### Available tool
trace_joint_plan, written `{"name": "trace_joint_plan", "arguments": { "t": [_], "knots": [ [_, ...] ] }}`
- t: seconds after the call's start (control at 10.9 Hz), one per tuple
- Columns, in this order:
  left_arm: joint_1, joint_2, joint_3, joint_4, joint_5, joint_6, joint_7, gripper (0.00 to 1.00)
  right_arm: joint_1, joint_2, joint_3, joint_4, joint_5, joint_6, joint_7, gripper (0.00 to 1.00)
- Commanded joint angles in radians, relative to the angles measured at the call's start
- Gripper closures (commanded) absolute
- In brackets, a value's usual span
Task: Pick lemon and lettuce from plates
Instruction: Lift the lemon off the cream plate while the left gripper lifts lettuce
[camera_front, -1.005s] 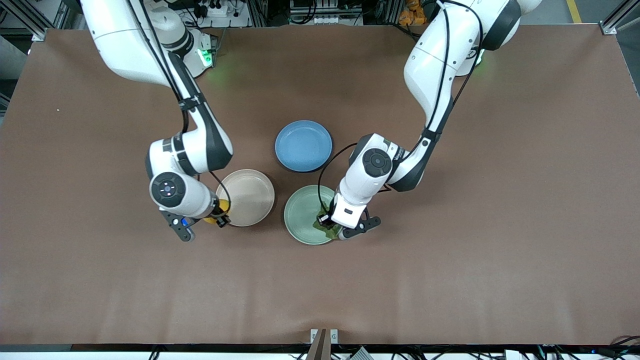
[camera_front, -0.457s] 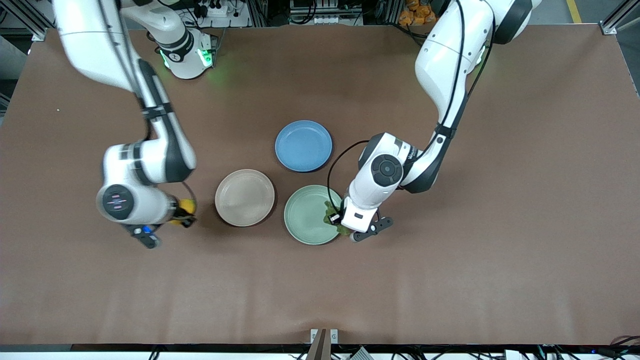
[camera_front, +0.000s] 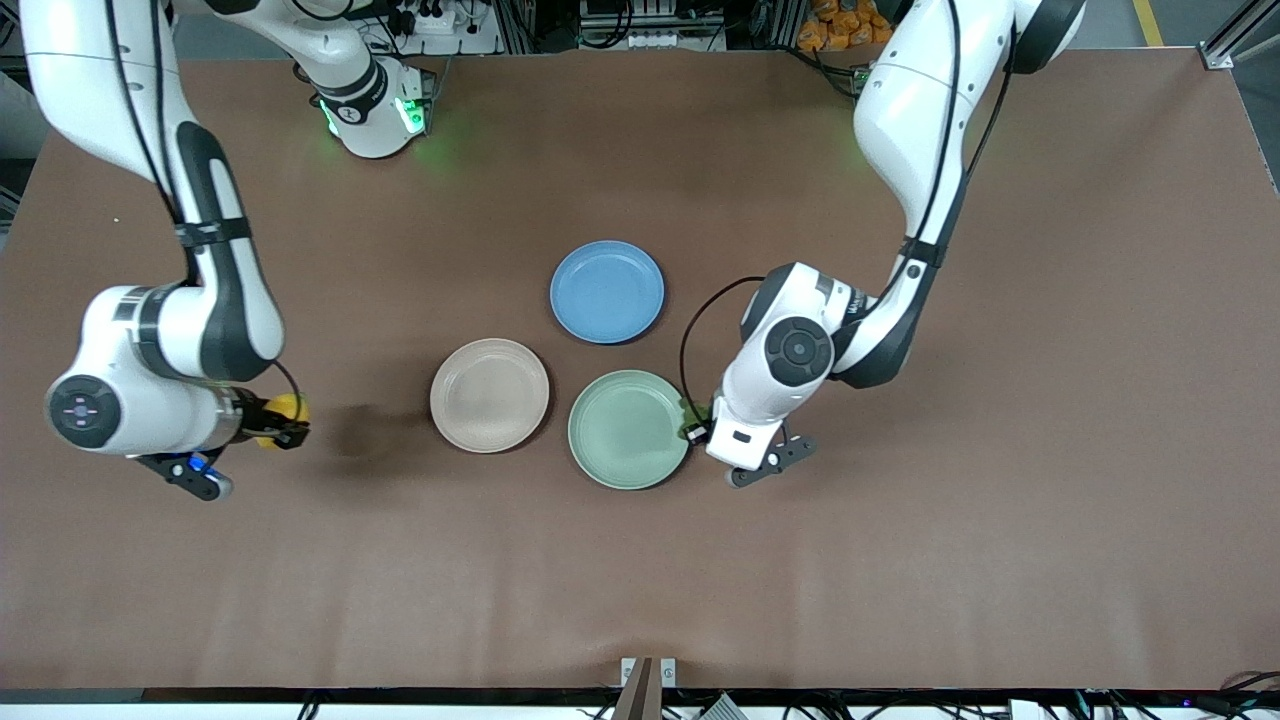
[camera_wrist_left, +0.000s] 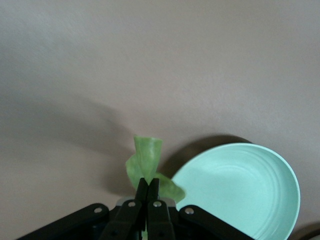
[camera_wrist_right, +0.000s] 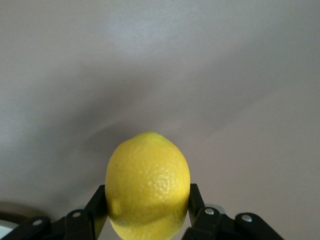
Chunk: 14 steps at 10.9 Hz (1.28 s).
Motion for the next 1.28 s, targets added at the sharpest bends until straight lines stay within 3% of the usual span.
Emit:
{"name": "trace_joint_plan", "arguments": {
  "t": [0.0, 0.27, 0.82, 0.91, 1.01, 1.1, 1.19],
  "knots": [
    [0.033, -0.061, 0.011, -0.011, 0.043, -0.102, 0.045, 1.00, -0.113, -0.019, 0.014, -0.019, -0.080, 0.014, -0.255, 1.00],
    [0.071, -0.106, 0.010, -0.014, 0.102, -0.224, 0.128, 1.00, -0.216, 0.001, 0.017, -0.081, -0.083, 0.157, -0.490, 1.00],
    [0.185, -0.136, 0.010, -0.032, 0.163, -0.417, 0.370, 1.00, -0.216, -0.012, 0.017, -0.299, -0.076, 0.498, -0.494, 1.00],
    [0.202, -0.133, 0.008, -0.034, 0.165, -0.429, 0.407, 1.00, -0.221, -0.012, 0.018, -0.303, -0.074, 0.497, -0.492, 0.90],
    [0.213, -0.127, 0.008, -0.034, 0.165, -0.431, 0.429, 1.00, -0.228, -0.012, 0.018, -0.304, -0.074, 0.494, -0.494, 0.41],
    [0.219, -0.126, 0.008, -0.040, 0.165, -0.431, 0.446, 1.00, -0.239, -0.012, 0.021, -0.306, -0.073, 0.491, -0.494, 0.00],
    [0.231, -0.126, 0.008, -0.043, 0.189, -0.431, 0.455, 1.00, -0.237, -0.018, 0.023, -0.306, -0.073, 0.474, -0.497, 0.00]
  ]
}}
